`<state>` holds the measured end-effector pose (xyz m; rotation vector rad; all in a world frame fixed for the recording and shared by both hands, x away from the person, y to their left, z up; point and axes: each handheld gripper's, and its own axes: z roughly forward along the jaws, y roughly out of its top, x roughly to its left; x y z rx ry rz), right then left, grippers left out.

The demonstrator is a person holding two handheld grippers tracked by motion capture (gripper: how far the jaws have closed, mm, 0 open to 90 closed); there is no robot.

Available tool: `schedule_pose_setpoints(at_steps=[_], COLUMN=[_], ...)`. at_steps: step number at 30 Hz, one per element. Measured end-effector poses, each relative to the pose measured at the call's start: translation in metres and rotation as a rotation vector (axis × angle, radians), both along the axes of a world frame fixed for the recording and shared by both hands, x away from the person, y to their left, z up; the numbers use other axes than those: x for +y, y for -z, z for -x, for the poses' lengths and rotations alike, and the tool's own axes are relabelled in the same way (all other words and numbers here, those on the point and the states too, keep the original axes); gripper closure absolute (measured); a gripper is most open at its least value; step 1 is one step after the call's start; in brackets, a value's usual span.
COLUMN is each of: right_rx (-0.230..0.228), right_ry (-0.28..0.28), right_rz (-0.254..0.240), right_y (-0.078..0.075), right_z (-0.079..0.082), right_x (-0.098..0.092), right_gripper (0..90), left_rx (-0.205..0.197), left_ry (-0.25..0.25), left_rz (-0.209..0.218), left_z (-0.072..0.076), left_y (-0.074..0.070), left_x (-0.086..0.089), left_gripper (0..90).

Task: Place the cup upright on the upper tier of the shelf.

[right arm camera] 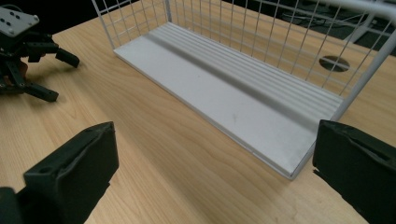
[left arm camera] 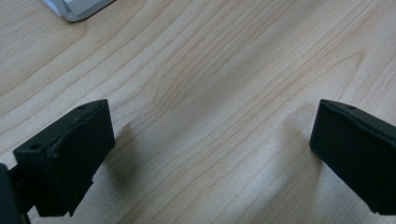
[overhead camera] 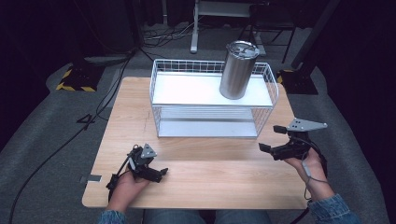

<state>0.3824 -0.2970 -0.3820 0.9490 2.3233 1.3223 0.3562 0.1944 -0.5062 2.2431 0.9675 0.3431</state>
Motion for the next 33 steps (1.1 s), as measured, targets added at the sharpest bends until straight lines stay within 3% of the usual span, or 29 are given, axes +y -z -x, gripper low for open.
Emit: schedule_pose_setpoints(at_steps=[6, 17, 33], right_rx=[0.015, 0.084, 0.138], right_ry=[0.02, 0.056, 0.058], right_rz=[0.015, 0.067, 0.135], right_y=[0.016, 0.057, 0.092], right_z=[0.001, 0.001, 0.007], right_x=[-0.001, 0.002, 0.011], right_gripper=[1.0, 2.4, 3.2], left_rx=[0.0, 0.0, 0.0], left_ry=[0.0, 0.0, 0.0], left_rz=[0.0, 0.0, 0.0], left_z=[0.0, 0.0, 0.0], left_y=[0.0, 0.0, 0.0], left_x=[0.0, 0.0, 0.0], left_gripper=[0.4, 0.4, 0.4])
